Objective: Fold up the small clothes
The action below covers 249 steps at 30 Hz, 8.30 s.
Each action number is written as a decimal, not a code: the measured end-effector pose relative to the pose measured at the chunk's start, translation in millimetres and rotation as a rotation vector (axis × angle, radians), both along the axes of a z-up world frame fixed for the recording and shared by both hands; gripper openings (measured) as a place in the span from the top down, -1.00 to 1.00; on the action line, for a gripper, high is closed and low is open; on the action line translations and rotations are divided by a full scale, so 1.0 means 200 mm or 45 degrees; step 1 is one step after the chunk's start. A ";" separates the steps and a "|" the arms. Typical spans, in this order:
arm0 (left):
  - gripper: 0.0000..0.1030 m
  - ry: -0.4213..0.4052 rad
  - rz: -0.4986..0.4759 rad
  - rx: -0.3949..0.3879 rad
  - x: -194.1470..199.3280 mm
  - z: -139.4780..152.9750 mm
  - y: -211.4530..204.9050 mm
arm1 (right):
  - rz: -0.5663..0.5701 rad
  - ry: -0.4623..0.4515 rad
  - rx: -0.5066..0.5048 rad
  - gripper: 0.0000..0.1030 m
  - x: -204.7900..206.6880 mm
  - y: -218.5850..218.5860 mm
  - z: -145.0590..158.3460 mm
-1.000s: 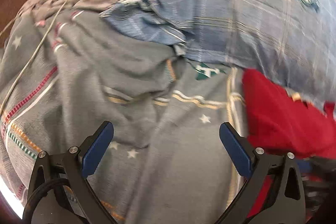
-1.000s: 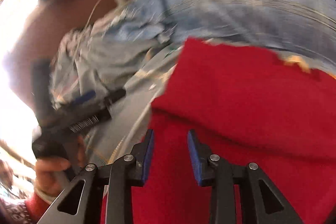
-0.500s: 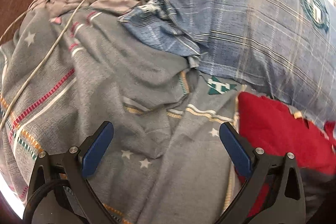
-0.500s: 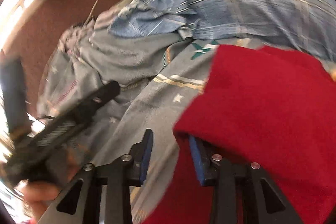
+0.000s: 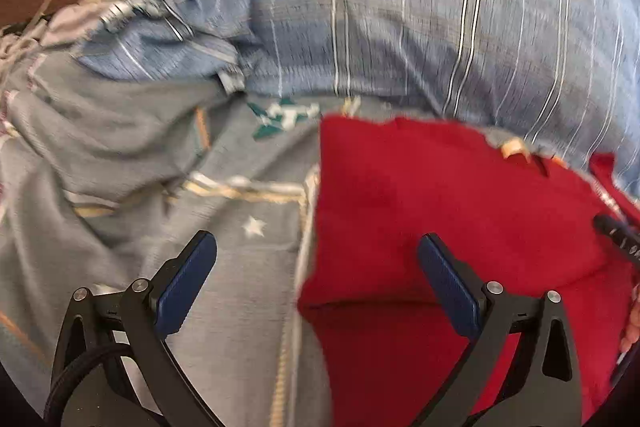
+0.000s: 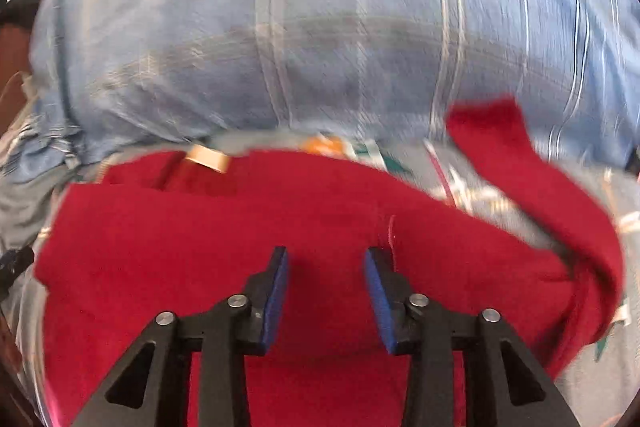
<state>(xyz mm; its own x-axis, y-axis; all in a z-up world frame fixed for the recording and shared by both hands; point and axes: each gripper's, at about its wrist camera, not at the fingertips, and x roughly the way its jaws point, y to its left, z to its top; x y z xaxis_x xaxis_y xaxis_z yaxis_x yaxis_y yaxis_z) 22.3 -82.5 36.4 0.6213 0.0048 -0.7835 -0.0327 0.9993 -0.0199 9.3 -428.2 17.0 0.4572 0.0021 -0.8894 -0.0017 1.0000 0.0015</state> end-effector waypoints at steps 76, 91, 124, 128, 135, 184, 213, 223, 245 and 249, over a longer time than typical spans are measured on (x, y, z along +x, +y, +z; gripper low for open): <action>-0.13 -0.014 -0.324 -0.271 0.08 0.03 -0.06 | 0.342 0.068 0.376 0.04 -0.27 0.09 0.24; 0.79 -0.113 -0.349 -0.240 0.18 0.32 -0.05 | 0.308 -0.090 -0.112 0.04 -0.44 -0.04 0.25; -0.04 0.028 -0.229 -0.088 0.12 -0.02 -0.08 | 0.045 -0.068 0.019 0.83 -0.02 -0.26 0.17; -0.12 0.009 -0.219 -0.043 0.11 -0.07 -0.12 | 0.023 -0.073 -0.165 0.83 0.03 -0.26 0.10; -0.12 -0.012 -0.221 -0.014 0.09 -0.06 -0.12 | -0.058 -0.117 -0.111 0.14 -0.08 -0.30 0.21; -0.14 0.027 -0.222 -0.001 -0.53 0.07 -0.07 | 0.000 -0.062 -0.013 0.10 -0.73 -0.17 0.40; -0.14 0.111 -0.219 -0.016 -1.00 -0.03 0.07 | -0.012 -0.046 -0.125 0.91 -0.90 -0.18 0.18; -0.14 0.111 -0.196 -0.006 -1.04 -0.06 0.09 | 0.068 -0.041 0.025 0.01 -1.10 -0.14 0.31; -0.14 0.215 -0.257 -0.202 -1.17 -0.08 0.16 | 0.099 0.002 0.004 0.86 -1.31 -0.18 0.24; -0.14 0.258 -0.262 -0.252 -1.25 -0.09 0.21 | 0.119 0.068 0.307 0.29 -1.35 -0.25 0.29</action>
